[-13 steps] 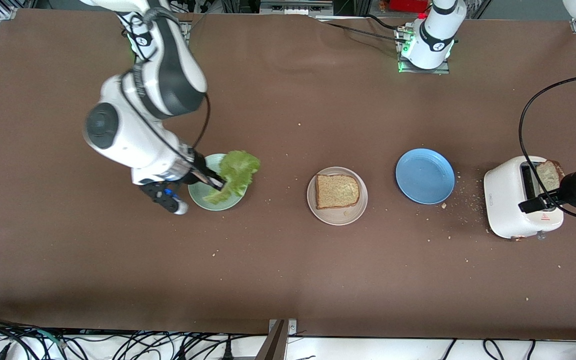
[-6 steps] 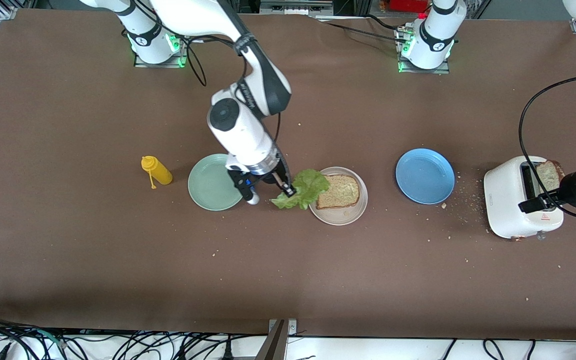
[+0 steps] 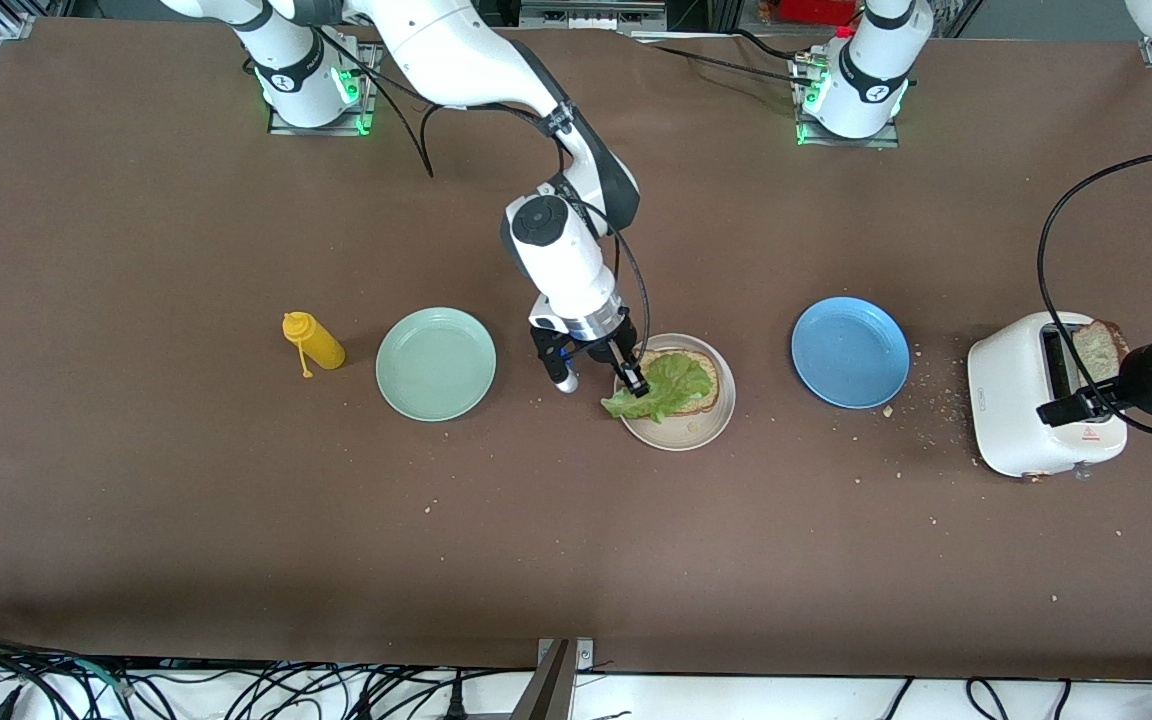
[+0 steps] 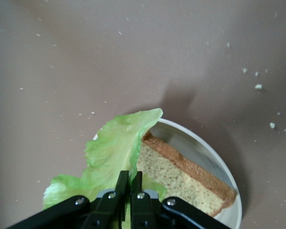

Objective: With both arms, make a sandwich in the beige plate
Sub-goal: 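Lower the lettuce onto the toast and open the right gripper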

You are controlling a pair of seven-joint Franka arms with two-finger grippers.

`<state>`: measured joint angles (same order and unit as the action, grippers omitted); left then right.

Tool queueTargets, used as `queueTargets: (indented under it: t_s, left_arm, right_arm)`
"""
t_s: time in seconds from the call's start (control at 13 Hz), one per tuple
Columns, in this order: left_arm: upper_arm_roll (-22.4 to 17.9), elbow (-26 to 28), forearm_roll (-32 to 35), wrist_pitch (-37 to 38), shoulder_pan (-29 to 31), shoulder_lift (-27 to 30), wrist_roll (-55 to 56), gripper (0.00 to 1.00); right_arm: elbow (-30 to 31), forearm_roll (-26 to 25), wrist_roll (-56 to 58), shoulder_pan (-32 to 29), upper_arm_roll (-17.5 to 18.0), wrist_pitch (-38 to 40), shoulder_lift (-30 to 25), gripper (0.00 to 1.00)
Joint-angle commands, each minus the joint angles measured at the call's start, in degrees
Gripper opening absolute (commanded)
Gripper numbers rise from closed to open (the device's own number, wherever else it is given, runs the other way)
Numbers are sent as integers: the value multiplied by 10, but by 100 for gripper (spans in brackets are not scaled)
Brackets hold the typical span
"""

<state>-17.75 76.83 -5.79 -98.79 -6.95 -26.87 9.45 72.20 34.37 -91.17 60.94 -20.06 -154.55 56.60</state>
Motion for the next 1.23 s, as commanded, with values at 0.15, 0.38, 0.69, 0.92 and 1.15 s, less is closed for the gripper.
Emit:
queueTargets:
  t_s: [0.15,0.38,0.69,0.92,1.15]
  left_arm:
    - [1,4,22,3,-3,5,7,100]
    - [1,4,22,3,-4,4,7,100]
    - [1,5,22,3,-3,4,6,100]
    - [1,5,22,10,-3,5,6,100]
    - [1,5,22,11,-3,5,6,100]
  right_arm:
    - [-36,9,-19,-4,4,-2,24,0]
    - [-36,10,-45,0,5,0,24,0]
    - [-36,12,-72,-1,13,24,18,0]
    - [-36,13,-73,0,14,58,16,0]
    - [-36,12,-73,0,14,99,9,0]
